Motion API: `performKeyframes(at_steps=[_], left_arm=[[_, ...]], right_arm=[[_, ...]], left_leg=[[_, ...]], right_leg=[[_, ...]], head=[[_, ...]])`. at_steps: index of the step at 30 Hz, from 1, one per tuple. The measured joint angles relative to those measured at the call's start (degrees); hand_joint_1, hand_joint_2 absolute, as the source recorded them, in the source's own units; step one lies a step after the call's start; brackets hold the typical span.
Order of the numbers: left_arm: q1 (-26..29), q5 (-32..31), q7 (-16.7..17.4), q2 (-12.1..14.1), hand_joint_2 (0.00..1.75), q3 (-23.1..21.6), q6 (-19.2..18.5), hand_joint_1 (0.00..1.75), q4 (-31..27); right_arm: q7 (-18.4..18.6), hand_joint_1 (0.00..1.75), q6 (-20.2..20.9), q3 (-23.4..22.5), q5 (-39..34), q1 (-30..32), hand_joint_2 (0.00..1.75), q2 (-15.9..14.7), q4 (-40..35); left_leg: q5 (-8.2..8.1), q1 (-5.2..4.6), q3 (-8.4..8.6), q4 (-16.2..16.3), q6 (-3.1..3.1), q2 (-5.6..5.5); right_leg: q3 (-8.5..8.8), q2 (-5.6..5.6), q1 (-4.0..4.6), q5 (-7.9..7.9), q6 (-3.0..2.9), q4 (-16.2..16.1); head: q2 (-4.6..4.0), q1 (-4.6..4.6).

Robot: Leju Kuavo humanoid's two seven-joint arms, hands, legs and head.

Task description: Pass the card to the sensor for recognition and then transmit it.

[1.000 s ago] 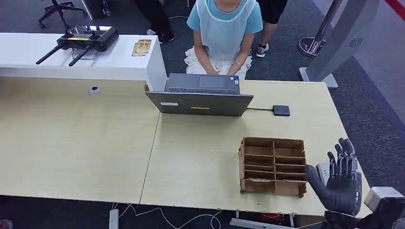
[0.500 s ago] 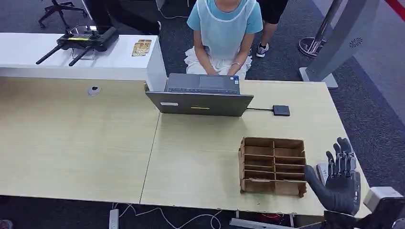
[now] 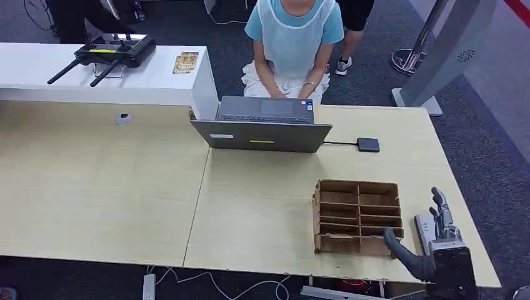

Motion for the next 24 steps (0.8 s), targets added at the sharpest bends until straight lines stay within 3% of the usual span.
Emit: performKeyframes(at_steps=[10,17,24], left_arm=[[0.01,-0.57,0.26,0.24,0.0,0.0,-0.39,0.0,0.0],[0.01,-0.7,0.72,0.26,0.0,0.0,-0.42,0.0,0.0],[-0.02,-1.68,1.55,0.48,0.0,0.0,-0.77,0.0,0.0]], right_arm=[[5.92,0.0,-4.61,3.52,10.73,2.41,1.75,-5.53,-0.02],[7.78,0.0,-5.55,4.81,13.9,3.19,1.75,-7.74,-0.02],[20.49,0.0,-9.5,7.49,32.89,4.58,1.75,-11.38,0.24]], left_leg=[[0.0,0.0,0.01,0.0,0.0,0.0],[0.0,0.0,0.02,0.0,0.0,0.01],[0.0,0.0,0.03,0.0,0.0,0.02]], right_leg=[[0.02,-0.01,0.0,0.0,0.0,0.0],[0.02,0.0,0.0,0.0,0.0,0.0],[0.02,0.01,0.0,0.0,0.0,0.0]], head=[[0.0,0.0],[0.0,0.0],[0.02,0.0]])
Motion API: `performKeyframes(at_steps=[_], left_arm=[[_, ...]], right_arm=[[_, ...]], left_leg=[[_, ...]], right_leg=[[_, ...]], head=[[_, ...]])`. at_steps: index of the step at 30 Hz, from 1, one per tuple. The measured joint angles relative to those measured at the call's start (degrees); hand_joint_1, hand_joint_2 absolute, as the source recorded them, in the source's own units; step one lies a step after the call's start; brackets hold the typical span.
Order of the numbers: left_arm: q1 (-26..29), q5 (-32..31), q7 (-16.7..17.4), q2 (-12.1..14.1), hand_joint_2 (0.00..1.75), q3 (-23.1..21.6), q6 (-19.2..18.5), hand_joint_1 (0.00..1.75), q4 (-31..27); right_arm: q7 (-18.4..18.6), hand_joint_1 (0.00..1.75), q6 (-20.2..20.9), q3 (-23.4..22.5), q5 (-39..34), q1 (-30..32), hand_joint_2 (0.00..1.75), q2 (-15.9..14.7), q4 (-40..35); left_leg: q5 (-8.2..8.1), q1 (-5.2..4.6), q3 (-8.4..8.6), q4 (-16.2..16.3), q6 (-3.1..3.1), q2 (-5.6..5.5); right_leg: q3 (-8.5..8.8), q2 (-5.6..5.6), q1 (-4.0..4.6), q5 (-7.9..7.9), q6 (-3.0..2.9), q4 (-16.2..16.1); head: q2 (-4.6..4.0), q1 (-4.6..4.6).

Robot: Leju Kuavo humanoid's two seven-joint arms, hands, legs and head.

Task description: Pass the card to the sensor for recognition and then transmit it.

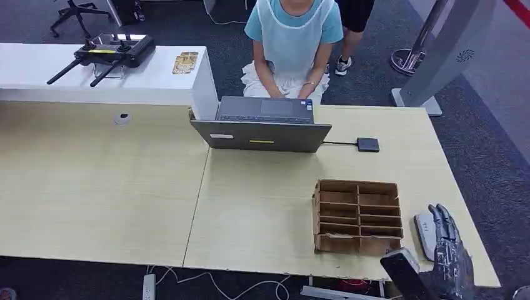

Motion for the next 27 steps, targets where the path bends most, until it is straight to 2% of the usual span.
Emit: performKeyframes(at_steps=[3,9,16,27], left_arm=[[-0.02,-0.2,0.39,0.09,0.0,0.0,-0.04,0.0,0.0],[-0.02,-0.61,0.44,0.15,0.0,0.0,-0.17,0.0,0.0],[-0.24,-1.88,0.9,0.24,0.0,0.0,-0.28,0.0,0.0],[-0.49,-2.6,1.11,0.26,0.0,0.0,-0.35,0.0,-0.02]], right_arm=[[2.66,0.0,-0.79,1.36,4.98,-0.12,1.75,-0.81,0.68],[4.51,0.0,-1.12,2.99,7.7,-0.48,1.75,-1.51,1.99],[11.0,0.0,-2.47,6.64,22.77,-3.97,1.75,-2.21,6.73],[11.81,0.0,-2.69,9.79,27.1,-8.64,1.75,-2.25,12.97]], left_leg=[[0.0,0.0,0.01,0.0,0.0,0.01],[0.0,0.0,0.01,0.0,0.0,0.01],[0.0,0.0,0.06,0.0,0.0,0.06],[0.0,0.0,0.07,0.0,0.0,0.05]], right_leg=[[0.0,0.0,0.0,0.0,0.0,0.0],[0.02,0.01,0.0,0.0,0.0,0.01],[0.05,0.04,0.0,0.01,-0.01,0.01],[0.05,0.03,0.0,0.02,-0.01,0.01]], head=[[-0.02,0.0],[-0.02,-0.02],[0.0,0.0],[-0.02,0.0]])
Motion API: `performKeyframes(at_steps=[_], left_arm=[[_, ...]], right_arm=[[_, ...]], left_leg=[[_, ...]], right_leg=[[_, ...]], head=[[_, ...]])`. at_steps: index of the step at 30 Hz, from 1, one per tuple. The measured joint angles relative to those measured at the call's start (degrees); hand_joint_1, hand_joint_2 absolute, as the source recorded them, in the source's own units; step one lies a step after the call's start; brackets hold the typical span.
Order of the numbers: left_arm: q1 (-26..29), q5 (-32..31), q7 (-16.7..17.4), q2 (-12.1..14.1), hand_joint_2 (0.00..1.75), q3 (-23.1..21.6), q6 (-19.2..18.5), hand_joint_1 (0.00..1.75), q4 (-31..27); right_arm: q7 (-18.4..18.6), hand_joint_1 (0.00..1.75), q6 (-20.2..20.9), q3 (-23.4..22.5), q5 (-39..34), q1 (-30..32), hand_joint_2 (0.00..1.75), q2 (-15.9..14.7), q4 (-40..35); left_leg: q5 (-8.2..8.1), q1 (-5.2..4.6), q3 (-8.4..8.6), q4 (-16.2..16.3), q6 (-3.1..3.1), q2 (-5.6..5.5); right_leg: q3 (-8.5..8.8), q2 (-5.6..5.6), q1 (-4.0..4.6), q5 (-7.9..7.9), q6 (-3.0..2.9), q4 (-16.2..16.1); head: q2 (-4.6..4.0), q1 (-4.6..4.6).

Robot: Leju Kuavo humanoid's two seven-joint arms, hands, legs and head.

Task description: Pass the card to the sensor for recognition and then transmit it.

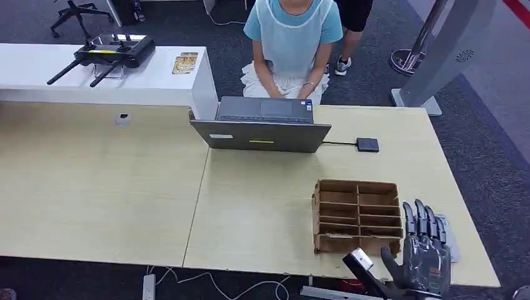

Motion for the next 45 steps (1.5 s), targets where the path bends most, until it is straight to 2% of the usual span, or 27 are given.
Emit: performKeyframes(at_steps=[16,39,45], left_arm=[[-0.4,-0.44,0.04,0.07,0.0,0.0,-0.48,0.0,0.02],[-0.39,-0.57,0.04,0.37,0.0,-0.02,-0.46,0.0,0.02],[-0.39,-0.59,0.04,0.37,0.0,-0.02,-0.46,0.0,0.02]], right_arm=[[-3.04,0.0,0.11,1.22,-1.31,-3.94,1.75,0.0,5.9],[-3.06,0.0,-0.2,-0.18,-1.22,-3.7,1.75,0.0,7.19],[-3.02,0.1,-0.66,-0.94,-0.92,-3.31,1.75,0.0,6.93]], left_leg=[[0.0,0.0,0.0,0.0,0.0,0.0],[0.0,0.0,0.01,0.0,0.0,0.0],[0.0,0.0,0.01,0.0,0.0,0.0]], right_leg=[[0.0,0.0,0.0,0.0,0.0,0.0],[0.0,0.01,0.0,0.0,0.0,0.0],[0.0,0.01,0.0,0.0,0.0,0.0]], head=[[0.02,-0.02],[0.0,-0.02],[0.02,-0.02]])
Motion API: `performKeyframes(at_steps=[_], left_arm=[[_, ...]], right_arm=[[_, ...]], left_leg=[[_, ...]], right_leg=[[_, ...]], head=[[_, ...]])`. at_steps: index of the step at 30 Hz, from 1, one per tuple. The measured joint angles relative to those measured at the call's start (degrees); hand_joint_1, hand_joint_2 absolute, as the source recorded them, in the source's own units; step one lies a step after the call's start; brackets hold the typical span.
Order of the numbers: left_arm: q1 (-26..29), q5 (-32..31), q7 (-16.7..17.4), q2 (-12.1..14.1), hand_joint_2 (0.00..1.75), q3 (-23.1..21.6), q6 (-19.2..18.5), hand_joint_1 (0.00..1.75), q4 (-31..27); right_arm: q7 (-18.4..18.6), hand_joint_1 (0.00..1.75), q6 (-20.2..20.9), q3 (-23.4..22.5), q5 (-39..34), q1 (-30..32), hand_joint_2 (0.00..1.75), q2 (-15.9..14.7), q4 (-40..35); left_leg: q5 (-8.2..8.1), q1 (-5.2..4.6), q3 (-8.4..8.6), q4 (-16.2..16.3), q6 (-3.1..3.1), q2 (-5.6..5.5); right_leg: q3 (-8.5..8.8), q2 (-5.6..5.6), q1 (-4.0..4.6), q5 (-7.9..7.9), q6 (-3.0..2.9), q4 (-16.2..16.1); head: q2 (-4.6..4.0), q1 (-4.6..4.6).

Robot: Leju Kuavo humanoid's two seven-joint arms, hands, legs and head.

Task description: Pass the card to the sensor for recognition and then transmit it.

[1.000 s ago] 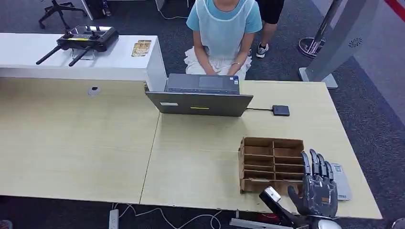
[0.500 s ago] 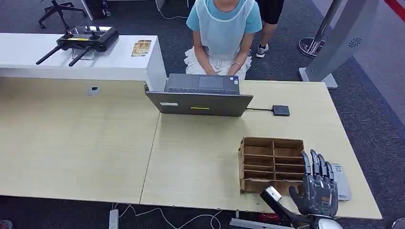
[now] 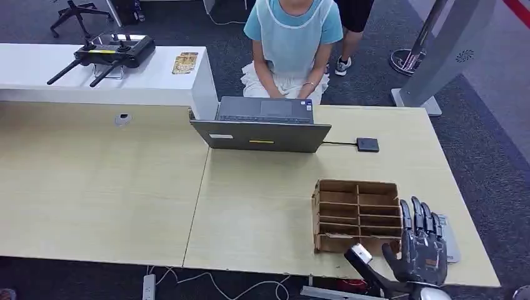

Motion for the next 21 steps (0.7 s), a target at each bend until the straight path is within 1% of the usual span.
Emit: performKeyframes(at_steps=[1,5,6,7,8,9,10,11,12,15,16,21], left_arm=[[0.0,0.0,0.0,0.0,0.0,0.0,0.0,0.0,0.0],[0.0,0.09,-0.02,0.0,0.0,0.0,0.0,0.0,0.0],[0.01,0.13,-0.04,0.0,0.0,0.0,0.0,0.0,0.0],[0.02,0.18,-0.04,0.0,0.0,0.0,0.0,0.0,0.0],[0.02,0.17,-0.07,0.0,0.0,0.0,0.0,0.0,0.0],[0.01,0.18,-0.09,0.0,0.0,0.0,0.0,0.0,0.0],[0.01,0.17,-0.11,0.0,0.0,0.0,0.0,0.0,0.0],[0.01,0.17,-0.11,0.0,0.0,0.0,0.02,0.0,0.0],[0.02,0.15,-0.11,0.0,0.0,0.0,0.02,0.0,0.0],[0.01,0.09,-0.13,0.0,0.0,0.0,0.02,0.0,0.0],[0.01,0.09,-0.13,0.0,0.0,0.0,0.0,0.0,0.0],[0.0,0.0,-0.17,-0.02,0.0,0.0,0.0,0.0,0.0]], right_arm=[[0.0,0.09,0.0,-0.22,0.04,0.1,1.75,0.02,-0.11],[0.17,0.17,0.02,-1.12,0.44,0.67,1.75,0.02,-0.96],[0.17,0.33,0.04,-1.25,0.64,0.94,1.75,0.02,-1.23],[0.02,0.52,0.07,-1.36,0.7,1.2,1.75,0.02,-1.53],[-0.33,0.4,0.09,-1.53,0.37,1.4,1.75,0.02,-1.81],[-0.74,0.21,0.09,-1.7,-0.32,1.55,1.75,0.02,-2.03],[-1.14,0.19,0.11,-1.79,-0.99,1.67,1.75,0.04,-2.23],[-1.57,0.23,0.18,-1.9,-1.51,1.76,1.75,0.07,-2.43],[-1.94,0.3,0.2,-1.95,-1.7,1.83,1.75,0.09,-2.6],[-2.75,0.37,0.2,-1.95,-2.44,1.88,1.75,0.22,-2.86],[-2.86,0.3,0.15,-1.97,-2.53,1.88,1.75,0.24,-2.86],[-3.48,0.31,0.11,-1.88,-3.28,1.84,1.75,0.52,-2.86]], left_leg=[[0.0,0.0,0.0,0.0,0.0,0.0],[0.0,0.0,0.0,0.0,0.0,0.0],[0.0,0.0,0.0,0.0,0.0,0.0],[0.0,0.0,0.0,0.0,0.0,0.0],[0.0,0.0,0.0,0.0,0.0,0.0],[0.0,0.0,0.0,0.0,0.0,0.0],[0.0,0.0,0.0,0.0,0.0,0.0],[0.0,0.0,0.0,0.0,0.0,0.0],[0.0,0.0,0.0,0.0,0.0,0.0],[0.0,0.0,0.01,0.0,0.0,0.0],[0.0,0.0,0.0,0.0,0.0,0.0],[0.0,0.0,0.0,0.0,0.0,0.0]], right_leg=[[0.0,0.0,0.0,0.0,0.0,0.0],[0.0,0.0,0.0,0.0,0.0,0.0],[0.0,0.0,0.0,0.0,0.0,0.0],[0.0,0.0,0.0,0.0,0.0,0.0],[0.0,0.0,0.0,0.0,0.0,0.0],[0.0,0.0,0.0,0.0,0.0,0.0],[0.0,0.0,0.0,0.0,0.0,0.0],[0.01,0.0,0.0,0.0,0.0,0.0],[0.0,0.0,0.0,0.0,0.0,0.0],[0.01,0.0,0.0,0.0,0.0,0.0],[0.01,0.0,0.0,0.0,0.0,0.0],[0.01,0.0,0.0,0.0,0.0,0.01]], head=[[0.0,0.0],[-0.02,0.0],[0.0,0.0],[0.0,0.0],[0.0,0.0],[-0.02,0.0],[0.0,0.02],[-0.02,0.02],[-0.02,0.02],[-0.02,0.02],[-0.02,0.02],[0.0,0.0]])
